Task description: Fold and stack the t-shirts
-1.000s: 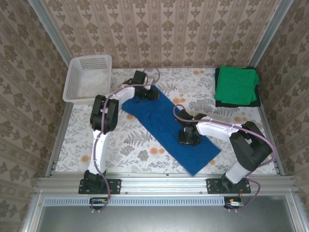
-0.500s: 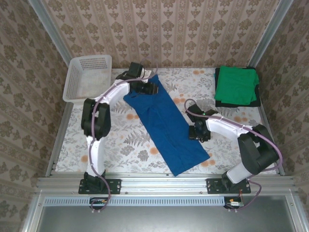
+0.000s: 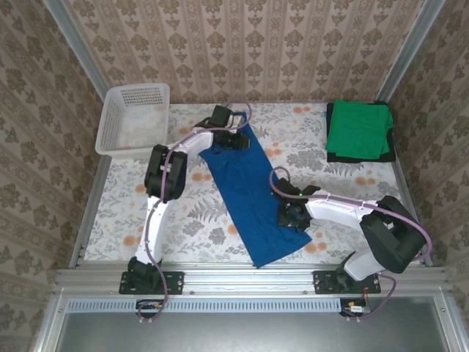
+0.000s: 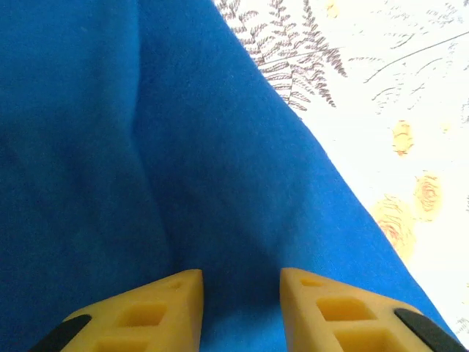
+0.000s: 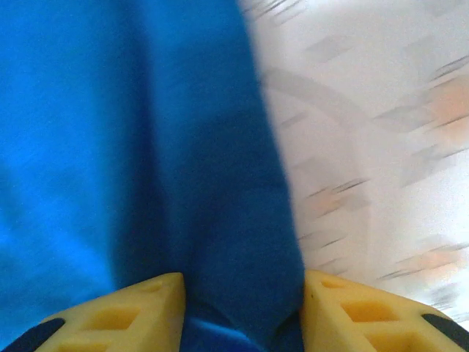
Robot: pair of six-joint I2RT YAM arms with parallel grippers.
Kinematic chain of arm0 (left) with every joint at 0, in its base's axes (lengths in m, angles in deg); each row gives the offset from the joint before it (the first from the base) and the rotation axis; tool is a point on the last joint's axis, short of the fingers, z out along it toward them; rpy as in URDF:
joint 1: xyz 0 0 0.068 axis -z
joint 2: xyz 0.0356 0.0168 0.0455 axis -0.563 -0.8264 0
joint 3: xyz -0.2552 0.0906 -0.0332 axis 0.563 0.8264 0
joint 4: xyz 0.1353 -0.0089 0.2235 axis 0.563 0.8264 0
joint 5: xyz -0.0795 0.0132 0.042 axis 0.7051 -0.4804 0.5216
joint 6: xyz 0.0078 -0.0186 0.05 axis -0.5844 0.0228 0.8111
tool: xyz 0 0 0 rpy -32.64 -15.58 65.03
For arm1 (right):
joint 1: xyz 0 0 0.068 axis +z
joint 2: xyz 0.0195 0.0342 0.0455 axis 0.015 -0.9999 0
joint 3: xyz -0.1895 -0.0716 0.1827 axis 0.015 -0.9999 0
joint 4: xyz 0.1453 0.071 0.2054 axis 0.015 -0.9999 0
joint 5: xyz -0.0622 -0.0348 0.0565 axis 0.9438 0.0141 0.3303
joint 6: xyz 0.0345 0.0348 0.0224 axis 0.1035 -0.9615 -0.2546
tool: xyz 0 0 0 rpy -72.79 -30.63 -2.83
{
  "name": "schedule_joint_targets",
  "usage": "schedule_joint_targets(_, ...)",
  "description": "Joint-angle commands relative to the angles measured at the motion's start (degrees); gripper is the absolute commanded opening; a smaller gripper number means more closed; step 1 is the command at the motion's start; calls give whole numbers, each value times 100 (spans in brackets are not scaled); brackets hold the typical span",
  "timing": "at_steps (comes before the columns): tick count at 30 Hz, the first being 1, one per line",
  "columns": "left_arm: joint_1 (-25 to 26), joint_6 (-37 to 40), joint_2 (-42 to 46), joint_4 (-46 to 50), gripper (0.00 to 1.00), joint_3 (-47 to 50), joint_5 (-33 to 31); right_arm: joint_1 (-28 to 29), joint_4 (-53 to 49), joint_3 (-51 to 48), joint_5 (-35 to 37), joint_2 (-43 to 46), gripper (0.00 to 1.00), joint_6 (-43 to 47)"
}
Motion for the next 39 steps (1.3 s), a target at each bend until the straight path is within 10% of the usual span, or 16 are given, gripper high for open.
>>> schedule_joint_targets(1,47,-34,-595,620,35,-858,354,701,-150,328,-574,-157,46,-681)
schedule_joint_targets(12,57,745,663,1667,47,-1252,270,868,-461,-466,-525,1239,52,-1012)
schedule_joint_targets(20,355,234,4427,136,51,4080,39,1145,-155,-1190,-939,1744,53,-1236)
schedule_joint_targets(27,1661,-1386,7383,-205,53,7962,-1143,1234,81,-1145,-1150,1632,49,-1059)
schedule_joint_targets(39,3764,-3353,8084,-1194,57,9311,-2039,1295,90,-995,-1103,1214,26,-908)
